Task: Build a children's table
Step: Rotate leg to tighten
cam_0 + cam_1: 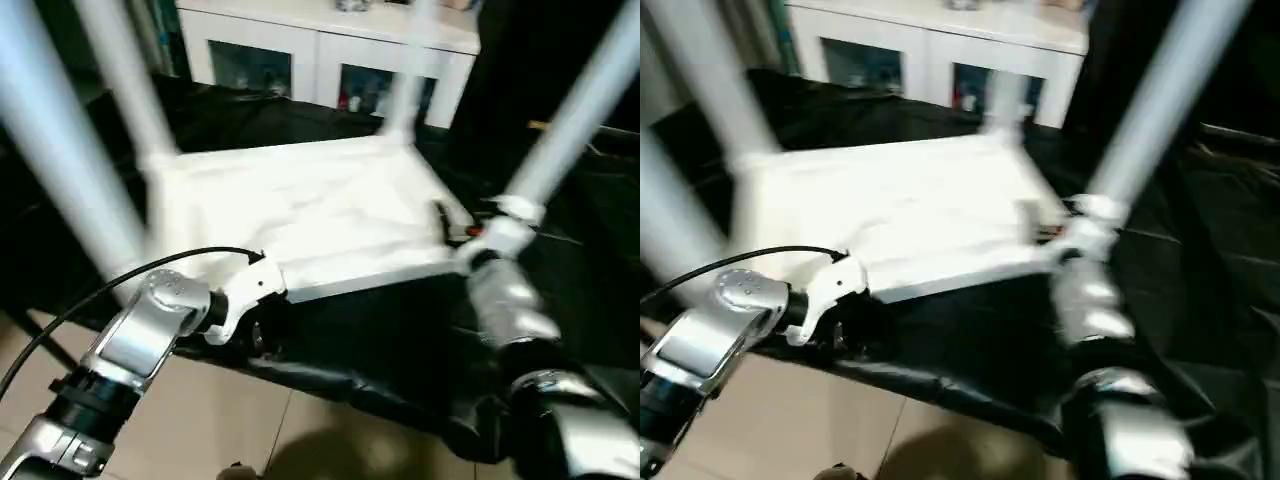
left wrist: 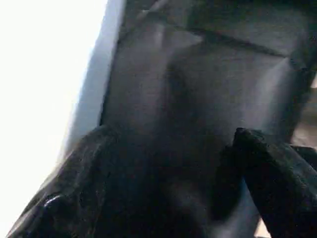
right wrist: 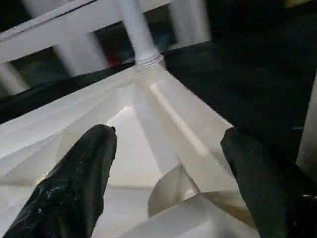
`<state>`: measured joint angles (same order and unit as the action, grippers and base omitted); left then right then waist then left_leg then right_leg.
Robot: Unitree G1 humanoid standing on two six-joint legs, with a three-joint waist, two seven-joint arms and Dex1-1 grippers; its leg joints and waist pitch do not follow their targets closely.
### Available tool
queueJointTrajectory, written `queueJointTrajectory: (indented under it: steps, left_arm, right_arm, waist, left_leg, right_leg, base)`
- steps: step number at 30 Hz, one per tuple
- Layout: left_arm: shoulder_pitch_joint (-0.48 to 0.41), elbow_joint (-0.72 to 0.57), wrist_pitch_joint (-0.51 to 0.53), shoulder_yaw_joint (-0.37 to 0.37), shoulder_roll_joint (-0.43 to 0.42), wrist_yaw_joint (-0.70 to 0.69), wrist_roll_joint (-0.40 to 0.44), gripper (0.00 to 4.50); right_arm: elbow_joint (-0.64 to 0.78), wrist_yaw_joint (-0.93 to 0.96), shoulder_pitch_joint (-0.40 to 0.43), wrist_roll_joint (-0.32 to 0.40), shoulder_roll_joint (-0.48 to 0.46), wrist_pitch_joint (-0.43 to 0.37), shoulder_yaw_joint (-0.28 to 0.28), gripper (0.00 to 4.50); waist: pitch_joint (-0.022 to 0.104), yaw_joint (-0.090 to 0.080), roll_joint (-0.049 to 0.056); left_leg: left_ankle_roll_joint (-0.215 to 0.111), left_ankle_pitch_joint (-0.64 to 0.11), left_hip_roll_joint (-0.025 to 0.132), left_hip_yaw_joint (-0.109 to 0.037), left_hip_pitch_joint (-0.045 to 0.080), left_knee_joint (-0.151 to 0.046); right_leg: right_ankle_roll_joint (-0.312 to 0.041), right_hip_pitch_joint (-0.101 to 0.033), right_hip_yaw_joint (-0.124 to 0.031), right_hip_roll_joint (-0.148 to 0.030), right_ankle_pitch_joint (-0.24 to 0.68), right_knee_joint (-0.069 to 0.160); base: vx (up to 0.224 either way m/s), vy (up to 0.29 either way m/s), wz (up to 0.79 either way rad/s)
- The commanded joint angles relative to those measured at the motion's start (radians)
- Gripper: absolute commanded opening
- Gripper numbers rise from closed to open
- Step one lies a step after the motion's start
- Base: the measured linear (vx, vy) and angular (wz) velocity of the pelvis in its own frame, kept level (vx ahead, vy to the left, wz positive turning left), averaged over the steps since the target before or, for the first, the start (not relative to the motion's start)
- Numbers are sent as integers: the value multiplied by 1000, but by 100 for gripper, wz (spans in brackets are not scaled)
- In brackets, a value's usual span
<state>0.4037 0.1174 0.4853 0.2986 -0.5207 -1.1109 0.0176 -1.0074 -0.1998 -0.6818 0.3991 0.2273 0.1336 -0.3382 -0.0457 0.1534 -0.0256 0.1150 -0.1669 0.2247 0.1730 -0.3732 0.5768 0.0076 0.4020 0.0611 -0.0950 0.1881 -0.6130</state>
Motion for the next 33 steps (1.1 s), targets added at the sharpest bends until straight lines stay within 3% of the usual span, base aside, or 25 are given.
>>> queueJointTrajectory:
  steps: [1,5,6,7,8,9,12,13,16,18,19,20,23,25,28,29,33]
  left_arm:
    - [0,12,-30,-26,-5,26,8,450]
    - [-41,-36,-70,-59,18,12,-64,450]
    - [-81,-87,-63,-86,17,-13,-113,450]
    - [-103,-110,-60,-100,12,-22,-137,450]
    - [-115,-120,-59,-108,9,-26,-149,450]
    - [-135,-130,-68,-122,0,-36,-165,450]
    - [-197,-146,-84,-182,-29,-66,-219,450]
    - [-222,-145,-93,-216,-37,-71,-244,450]
    - [-276,-140,-110,-321,-37,-63,-318,450]
    - [-280,-140,-112,-332,-37,-61,-326,450]
    - [-312,-108,-113,-419,-56,-73,-376,450]
    - [-332,-89,-110,-453,-74,-82,-394,450]
    - [-363,-54,-109,-520,-102,-91,-426,450]
    - [-371,-32,-123,-550,-113,-88,-431,450]
    - [-381,23,-164,-621,-130,-67,-443,450]
    - [-379,32,-173,-633,-130,-61,-446,450]
    - [-329,62,-229,-647,-97,-26,-469,450]
  right_arm:
    - [-20,39,6,12,58,37,-56,377]
    - [-49,-5,3,5,111,46,-60,377]
    - [-38,-76,13,-8,125,34,-35,377]
    - [-37,-118,17,-18,131,31,-18,377]
    - [-40,-142,18,-24,134,32,-9,377]
    - [-36,-175,25,-36,137,34,8,377]
    - [9,-272,68,-72,138,37,65,377]
    - [32,-301,92,-85,136,42,86,377]
    - [68,-319,141,-118,135,57,120,377]
    - [70,-318,144,-121,135,59,122,377]
    - [111,-303,186,-116,121,62,117,377]
    - [136,-290,212,-117,114,64,115,377]
    - [179,-273,263,-124,103,70,118,377]
    - [190,-255,282,-122,95,73,110,377]
    - [226,-209,327,-106,76,76,78,377]
    - [238,-202,337,-101,72,75,70,377]
    - [329,-188,412,-88,61,29,59,377]
  waist:
    - [70,-17,3]
    - [73,-26,3]
    - [73,-27,6]
    - [73,-30,1]
    - [70,-38,0]
    - [69,-45,5]
    - [64,-58,1]
    - [62,-63,5]
    - [59,-64,6]
    - [57,-66,6]
    - [56,-64,1]
    - [55,-61,2]
    - [53,-62,-1]
    - [53,-60,-1]
    - [51,-58,-4]
    - [51,-58,-10]
    - [53,-51,-12]
  left_leg:
    - [-6,-141,-7,16,15,-61]
    - [-14,-126,-9,15,5,-55]
    - [-14,-125,-9,13,3,-55]
    - [-24,-131,-8,14,1,-53]
    - [-35,-143,-10,15,-1,-53]
    - [-44,-157,-10,15,0,-53]
    - [-50,-187,-9,14,-3,-56]
    - [-48,-216,-7,14,3,-58]
    - [-43,-248,-4,13,7,-61]
    - [-38,-273,-2,13,11,-64]
    - [-36,-285,-3,13,13,-65]
    - [-37,-286,-4,14,11,-65]
    - [-36,-303,-5,11,14,-71]
    - [-34,-315,-1,10,18,-73]
    - [-32,-321,-3,8,15,-76]
    - [-34,-317,-3,9,14,-76]
    - [-33,-305,1,8,18,-79]
  right_leg:
    - [-188,-46,-30,-23,47,45]
    - [-197,-53,-28,-23,5,39]
    - [-201,-54,-28,-24,-1,38]
    - [-210,-56,-27,-24,-7,38]
    - [-216,-55,-26,-22,6,43]
    - [-225,-53,-26,-22,24,44]
    - [-225,-54,-26,-23,89,53]
    - [-222,-49,-27,-23,144,60]
    - [-225,-44,-28,-21,181,64]
    - [-221,-41,-28,-21,209,67]
    - [-215,-38,-29,-20,225,68]
    - [-210,-39,-30,-22,228,68]
    - [-176,-36,-30,-20,281,73]
    - [-181,-32,-31,-20,275,74]
    - [-171,-33,-33,-23,284,74]
    - [-167,-34,-33,-23,281,75]
    - [-163,-33,-34,-23,248,72]
  base:
    - [0,0,0]
    - [0,0,0]
    - [0,0,0]
    - [0,0,0]
    - [0,0,0]
    - [0,0,0]
    - [0,0,0]
    - [0,0,0]
    - [0,0,0]
    - [0,0,0]
    - [0,0,0]
    - [0,0,0]
    - [0,0,0]
    - [0,0,0]
    - [0,0,0]
    - [0,0,0]
    - [0,0,0]
